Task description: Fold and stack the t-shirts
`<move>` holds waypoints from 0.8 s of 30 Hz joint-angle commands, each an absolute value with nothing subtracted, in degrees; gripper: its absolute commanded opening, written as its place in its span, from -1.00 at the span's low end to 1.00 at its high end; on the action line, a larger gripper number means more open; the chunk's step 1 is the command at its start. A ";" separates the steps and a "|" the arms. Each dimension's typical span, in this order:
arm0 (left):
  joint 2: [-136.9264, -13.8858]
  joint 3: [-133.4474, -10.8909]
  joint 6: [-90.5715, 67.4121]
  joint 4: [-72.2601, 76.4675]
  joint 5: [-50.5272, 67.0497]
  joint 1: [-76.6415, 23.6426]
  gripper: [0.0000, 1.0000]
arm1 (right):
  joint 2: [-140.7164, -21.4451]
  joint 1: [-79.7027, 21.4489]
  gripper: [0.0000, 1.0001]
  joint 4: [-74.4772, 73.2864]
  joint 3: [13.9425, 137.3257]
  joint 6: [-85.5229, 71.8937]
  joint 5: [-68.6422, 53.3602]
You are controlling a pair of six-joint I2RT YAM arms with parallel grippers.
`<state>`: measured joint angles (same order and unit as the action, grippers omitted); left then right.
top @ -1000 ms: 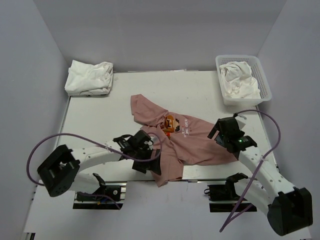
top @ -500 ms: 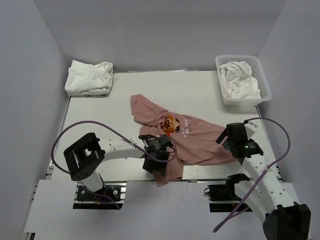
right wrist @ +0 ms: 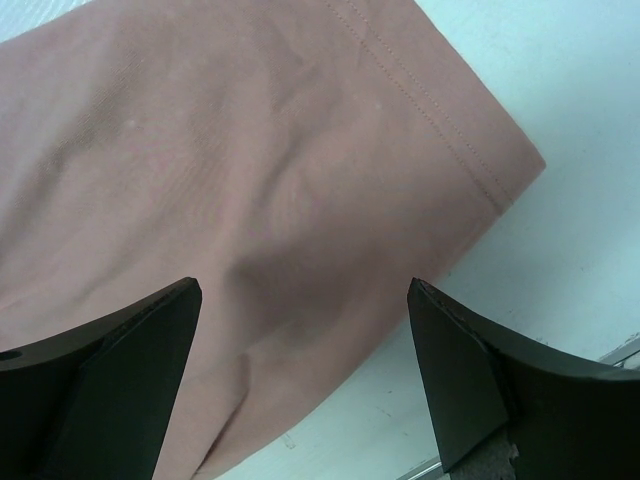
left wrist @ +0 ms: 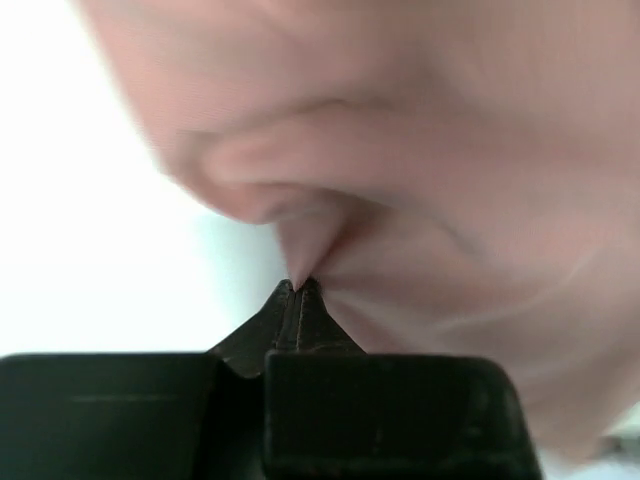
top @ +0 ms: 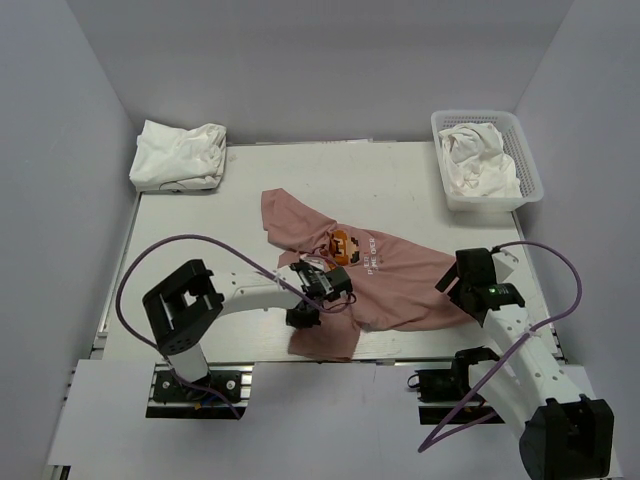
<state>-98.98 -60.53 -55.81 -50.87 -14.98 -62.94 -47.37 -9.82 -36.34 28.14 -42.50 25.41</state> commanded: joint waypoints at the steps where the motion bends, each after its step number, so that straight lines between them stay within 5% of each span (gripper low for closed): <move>1: -91.69 -59.68 -58.45 -53.70 -33.82 -60.91 -1.00 | -47.55 -8.88 0.78 -37.44 27.34 -45.60 26.01; 6: -78.95 -62.65 -55.38 -52.38 -43.83 -60.30 -1.00 | -46.67 -8.17 0.78 -38.31 26.81 -47.89 26.54; 12: -78.75 -69.87 -55.63 -56.07 -57.91 -55.56 -1.00 | -46.14 -8.17 0.81 -40.25 26.63 -50.18 24.61; 24: -72.25 -65.13 -48.08 -46.14 -52.13 -48.25 -1.00 | -46.67 -8.17 0.61 -36.13 22.24 -53.44 21.54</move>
<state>-75.50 -66.02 -49.93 -48.36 -52.53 -48.71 -45.87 -8.34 -39.24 23.20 -52.12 22.96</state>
